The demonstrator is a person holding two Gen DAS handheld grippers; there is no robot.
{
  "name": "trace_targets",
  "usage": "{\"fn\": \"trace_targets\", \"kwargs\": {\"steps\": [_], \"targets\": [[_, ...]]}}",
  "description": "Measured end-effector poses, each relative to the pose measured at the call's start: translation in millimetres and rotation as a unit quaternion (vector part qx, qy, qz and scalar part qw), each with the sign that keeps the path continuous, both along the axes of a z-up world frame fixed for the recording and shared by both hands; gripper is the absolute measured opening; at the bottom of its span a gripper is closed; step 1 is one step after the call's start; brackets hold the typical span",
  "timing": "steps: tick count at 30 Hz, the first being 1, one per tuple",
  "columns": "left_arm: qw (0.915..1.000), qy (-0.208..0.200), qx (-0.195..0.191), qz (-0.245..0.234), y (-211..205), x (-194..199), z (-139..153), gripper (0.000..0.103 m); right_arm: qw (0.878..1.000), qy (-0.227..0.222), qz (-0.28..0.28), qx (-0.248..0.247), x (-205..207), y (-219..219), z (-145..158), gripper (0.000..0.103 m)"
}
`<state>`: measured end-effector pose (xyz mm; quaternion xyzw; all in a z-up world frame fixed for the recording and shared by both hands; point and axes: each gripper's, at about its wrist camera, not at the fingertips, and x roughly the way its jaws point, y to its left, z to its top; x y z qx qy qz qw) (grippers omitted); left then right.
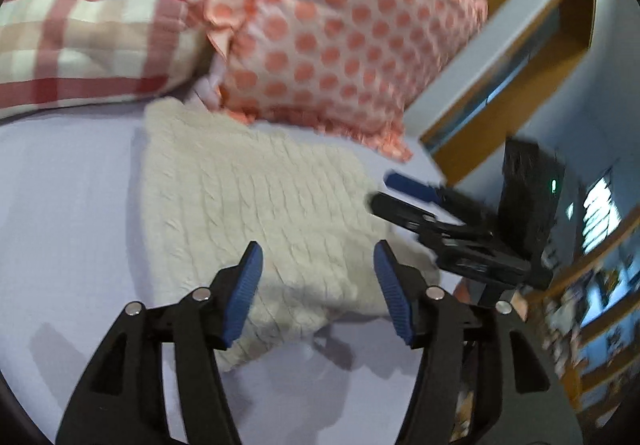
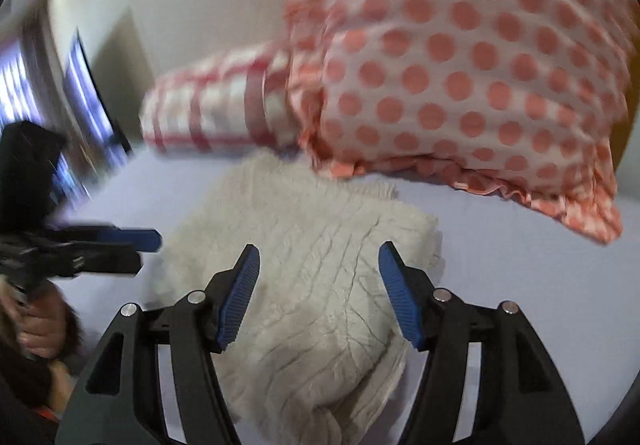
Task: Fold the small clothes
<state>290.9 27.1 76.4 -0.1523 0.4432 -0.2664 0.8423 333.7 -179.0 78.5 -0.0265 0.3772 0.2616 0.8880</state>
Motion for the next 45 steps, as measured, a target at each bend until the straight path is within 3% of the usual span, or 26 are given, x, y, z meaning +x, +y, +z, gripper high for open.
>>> {"fn": "trace_targets", "kwargs": {"steps": [2,3,4,5,7,11,14,17,20,23,24,27,31,33,35,38,41,45], "targets": [[0.9987,0.010,0.050,-0.005,-9,5,-17,0.060,0.994,-0.015,-0.020,-0.110,3,11,-22,0.067],[0.9981,0.011,0.060,-0.009,-13,6,-24,0.058,0.982,-0.025,-0.037,-0.185,9,18,-40,0.079],[0.9971,0.000,0.075,-0.013,-16,6,-30,0.058,0.979,-0.035,-0.041,-0.195,9,15,-49,0.083],[0.9955,-0.014,0.092,-0.014,-20,5,-31,0.058,0.980,-0.039,-0.048,-0.189,11,12,-49,0.090],[0.9927,-0.027,0.116,-0.020,-28,4,-31,0.061,0.982,-0.030,-0.058,-0.177,18,4,-47,0.094],[0.9979,-0.020,0.053,-0.032,-16,-9,-11,0.061,0.985,-0.059,-0.068,-0.149,-2,-10,-26,0.091],[0.9950,-0.049,0.071,-0.051,-16,-28,-2,0.065,0.988,-0.083,-0.043,-0.126,-26,-14,-10,0.091],[0.9913,-0.041,0.095,-0.082,-31,-34,-13,0.065,0.985,-0.068,-0.019,-0.155,-39,-6,-20,0.091],[0.9840,-0.017,0.154,-0.088,-47,-32,-37,0.065,0.975,-0.042,-0.015,-0.216,-43,0,-47,0.092],[0.9822,-0.011,0.167,-0.086,-46,-31,-47,0.060,0.975,-0.039,-0.023,-0.215,-46,-7,-53,0.097],[0.9827,-0.010,0.164,-0.085,-45,-31,-46,0.059,0.974,-0.044,-0.030,-0.220,-45,-9,-53,0.102],[0.9832,-0.006,0.162,-0.084,-40,-32,-45,0.058,0.971,-0.055,-0.045,-0.228,-42,-8,-53,0.102],[0.9800,-0.013,0.182,-0.080,-40,-36,-47,0.056,0.952,-0.108,-0.074,-0.276,-40,3,-48,0.102],[0.9783,-0.017,0.191,-0.078,-42,-37,-48,0.056,0.948,-0.114,-0.088,-0.284,-32,4,-48,0.102],[0.9760,-0.022,0.202,-0.079,-46,-36,-49,0.056,0.949,-0.105,-0.106,-0.276,-18,-1,-49,0.102],[0.9772,-0.019,0.196,-0.079,-44,-36,-49,0.056,0.964,-0.070,-0.106,-0.233,-5,-14,-46,0.102],[0.9835,-0.008,0.156,-0.092,-35,-42,-44,0.062,0.986,-0.050,-0.078,-0.139,-16,-33,-28,0.102],[0.9928,-0.006,0.074,-0.094,-24,-44,-29,0.062,0.990,-0.052,-0.100,-0.083,-5,-57,-5,0.102]]}}
